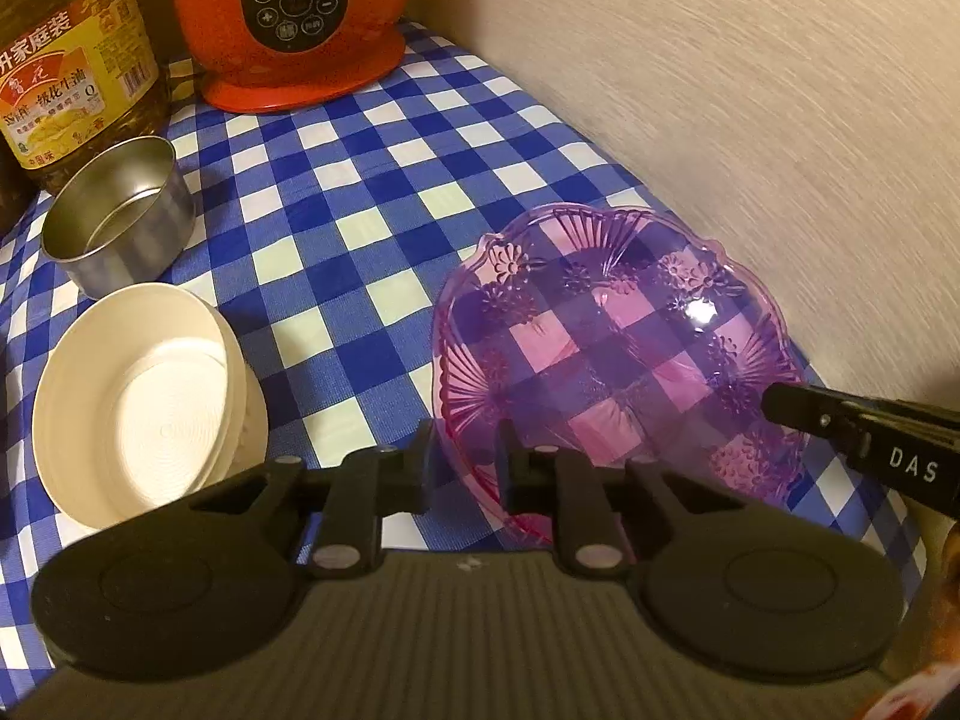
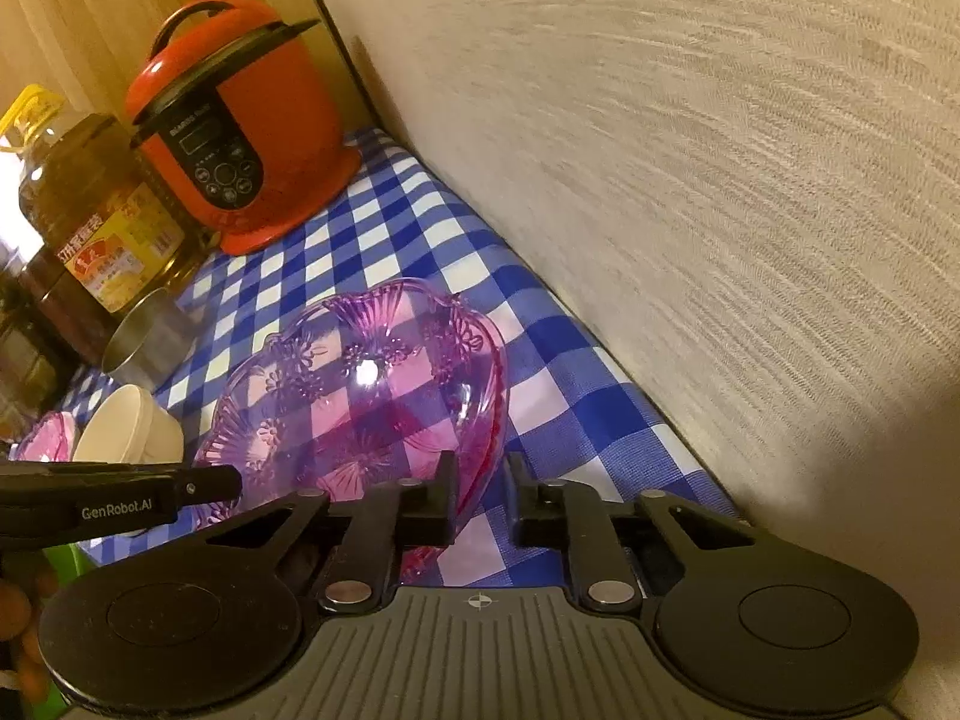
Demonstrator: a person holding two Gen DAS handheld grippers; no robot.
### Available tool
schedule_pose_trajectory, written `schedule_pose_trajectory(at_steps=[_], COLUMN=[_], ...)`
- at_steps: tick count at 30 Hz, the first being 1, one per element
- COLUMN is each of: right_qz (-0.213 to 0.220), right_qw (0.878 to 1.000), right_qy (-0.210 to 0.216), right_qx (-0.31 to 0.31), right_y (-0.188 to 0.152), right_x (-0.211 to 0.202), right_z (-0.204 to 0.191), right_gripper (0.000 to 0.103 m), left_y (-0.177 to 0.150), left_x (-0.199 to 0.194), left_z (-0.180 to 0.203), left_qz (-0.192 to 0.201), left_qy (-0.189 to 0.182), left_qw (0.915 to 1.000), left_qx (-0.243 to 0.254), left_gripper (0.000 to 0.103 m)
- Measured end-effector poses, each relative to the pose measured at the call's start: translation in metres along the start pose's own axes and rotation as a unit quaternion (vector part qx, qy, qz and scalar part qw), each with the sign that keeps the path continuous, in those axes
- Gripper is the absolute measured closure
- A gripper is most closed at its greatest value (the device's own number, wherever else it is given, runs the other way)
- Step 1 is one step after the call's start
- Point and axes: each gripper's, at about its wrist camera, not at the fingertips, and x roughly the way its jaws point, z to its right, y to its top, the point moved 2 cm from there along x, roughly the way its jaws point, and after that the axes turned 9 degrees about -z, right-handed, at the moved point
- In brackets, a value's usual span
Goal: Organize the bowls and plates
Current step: 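Grip the second pink bowl's rim with both tools and lift it, then carry the second pink bowl over the green bowl toward the white plate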
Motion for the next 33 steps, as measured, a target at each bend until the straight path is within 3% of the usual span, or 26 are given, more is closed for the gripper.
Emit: schedule_pose_trajectory(at_steps=[15,25,33], right_qz=[0.017,0.035,0.044], right_qw=[1.000,0.999,0.998], right_qy=[0.006,0.018,0.034], right_qx=[0.008,-0.001,-0.024], right_y=[-0.001,-0.007,-0.018], right_x=[-0.020,-0.060,-0.096], right_z=[-0.003,-0.019,-0.050], right_gripper=[0.091,0.091,0.091], left_y=[-0.007,-0.021,-0.051], left_x=[-0.016,-0.069,-0.118], left_z=[-0.010,-0.016,-0.029], left_qz=[0.021,0.057,0.083], left_qy=[-0.043,-0.054,-0.057], left_qw=[0.9976,0.9944,0.9899], left_qx=[-0.050,-0.072,-0.100], left_gripper=[0.091,0.093,0.093])
